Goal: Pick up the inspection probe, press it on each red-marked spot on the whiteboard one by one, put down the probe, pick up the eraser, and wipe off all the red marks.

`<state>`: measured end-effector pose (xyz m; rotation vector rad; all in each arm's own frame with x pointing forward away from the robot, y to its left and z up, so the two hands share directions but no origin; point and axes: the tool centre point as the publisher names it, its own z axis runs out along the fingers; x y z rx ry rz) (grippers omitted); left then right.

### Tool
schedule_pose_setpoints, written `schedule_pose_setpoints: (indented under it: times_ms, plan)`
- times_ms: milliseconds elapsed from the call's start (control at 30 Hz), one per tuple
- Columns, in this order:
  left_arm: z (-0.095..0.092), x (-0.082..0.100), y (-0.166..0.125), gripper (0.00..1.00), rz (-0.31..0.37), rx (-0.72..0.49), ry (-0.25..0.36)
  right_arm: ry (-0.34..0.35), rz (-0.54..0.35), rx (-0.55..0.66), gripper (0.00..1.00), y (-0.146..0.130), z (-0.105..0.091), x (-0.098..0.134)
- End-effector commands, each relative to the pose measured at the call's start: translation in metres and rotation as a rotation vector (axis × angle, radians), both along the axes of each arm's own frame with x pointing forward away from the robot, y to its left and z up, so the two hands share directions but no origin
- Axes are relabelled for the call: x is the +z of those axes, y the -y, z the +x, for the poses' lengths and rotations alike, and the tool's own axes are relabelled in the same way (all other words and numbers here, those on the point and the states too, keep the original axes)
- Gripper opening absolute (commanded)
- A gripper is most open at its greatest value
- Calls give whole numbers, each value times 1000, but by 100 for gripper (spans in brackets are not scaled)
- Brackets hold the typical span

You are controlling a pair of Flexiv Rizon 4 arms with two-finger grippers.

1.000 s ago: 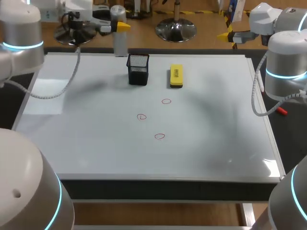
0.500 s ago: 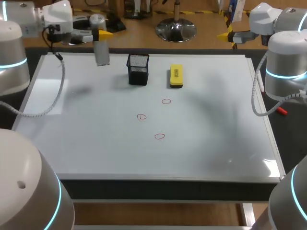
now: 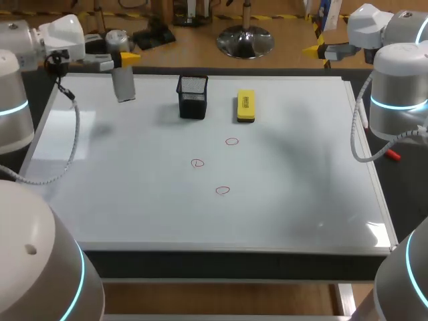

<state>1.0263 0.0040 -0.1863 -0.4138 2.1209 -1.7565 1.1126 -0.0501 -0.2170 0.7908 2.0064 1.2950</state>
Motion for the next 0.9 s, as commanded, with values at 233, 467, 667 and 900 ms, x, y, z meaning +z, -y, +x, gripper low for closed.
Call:
schedule_pose_setpoints:
  times_ms: [233, 467, 667, 900]
  plan:
    - [-1, -12, -14, 0, -13, 43, 8, 0, 0, 1, 100, 0, 0, 0]
    - [0, -14, -13, 0, -8, 40, -5, 0, 0, 1, 100, 0, 0, 0]
    - [0, -14, -13, 0, -8, 40, -5, 0, 0, 1, 100, 0, 0, 0]
    - [0, -14, -13, 0, -8, 40, -5, 0, 0, 1, 100, 0, 0, 0]
